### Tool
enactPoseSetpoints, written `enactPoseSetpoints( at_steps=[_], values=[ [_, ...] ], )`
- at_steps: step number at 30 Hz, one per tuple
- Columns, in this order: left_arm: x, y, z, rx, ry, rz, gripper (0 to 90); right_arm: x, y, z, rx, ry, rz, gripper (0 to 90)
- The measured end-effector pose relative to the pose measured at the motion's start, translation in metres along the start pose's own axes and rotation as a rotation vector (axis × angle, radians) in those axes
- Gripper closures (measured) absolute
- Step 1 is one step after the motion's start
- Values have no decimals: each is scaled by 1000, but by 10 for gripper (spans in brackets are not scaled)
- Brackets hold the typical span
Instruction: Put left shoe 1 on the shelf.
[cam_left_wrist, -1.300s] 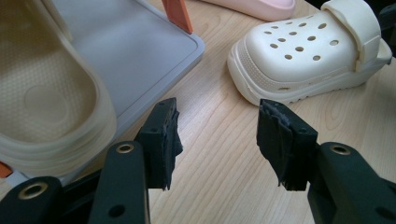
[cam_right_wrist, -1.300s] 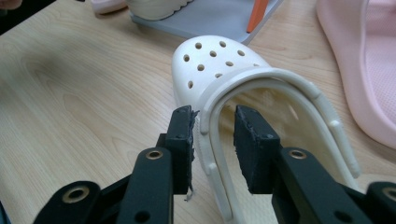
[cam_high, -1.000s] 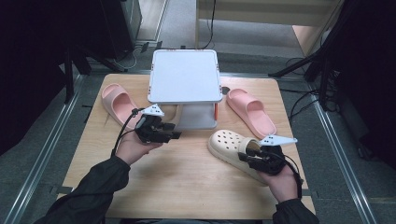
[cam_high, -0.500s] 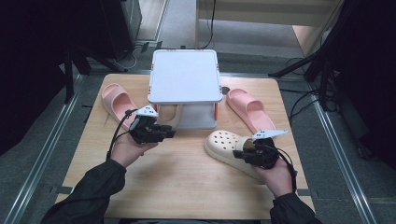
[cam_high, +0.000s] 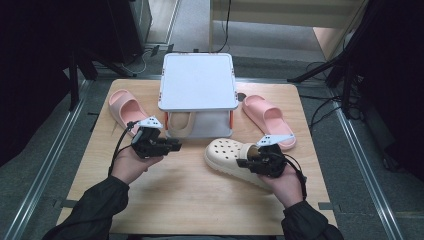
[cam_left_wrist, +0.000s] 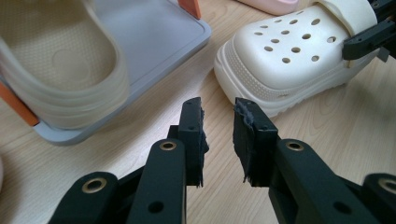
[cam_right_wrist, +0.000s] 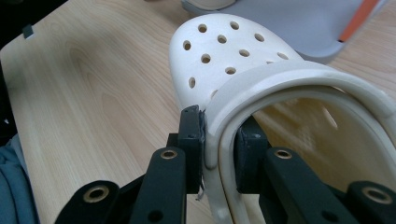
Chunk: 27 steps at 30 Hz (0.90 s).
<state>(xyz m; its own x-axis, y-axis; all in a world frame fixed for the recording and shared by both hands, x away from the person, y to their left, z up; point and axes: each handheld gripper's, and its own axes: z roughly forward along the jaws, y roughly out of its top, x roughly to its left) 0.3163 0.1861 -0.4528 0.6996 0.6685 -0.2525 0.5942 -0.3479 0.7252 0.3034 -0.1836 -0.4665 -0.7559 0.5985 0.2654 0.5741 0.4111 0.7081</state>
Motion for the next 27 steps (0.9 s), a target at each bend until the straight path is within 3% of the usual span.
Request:
enactPoseSetpoints(
  at_steps=[18,27],
  values=[
    [-4,-18,-13,-22,43,-31,674,32,29,59,29,86,-76,771],
    [-4,-22,-16,-23,52,-43,651,34,32,75,39,101,-99,762]
  ],
)
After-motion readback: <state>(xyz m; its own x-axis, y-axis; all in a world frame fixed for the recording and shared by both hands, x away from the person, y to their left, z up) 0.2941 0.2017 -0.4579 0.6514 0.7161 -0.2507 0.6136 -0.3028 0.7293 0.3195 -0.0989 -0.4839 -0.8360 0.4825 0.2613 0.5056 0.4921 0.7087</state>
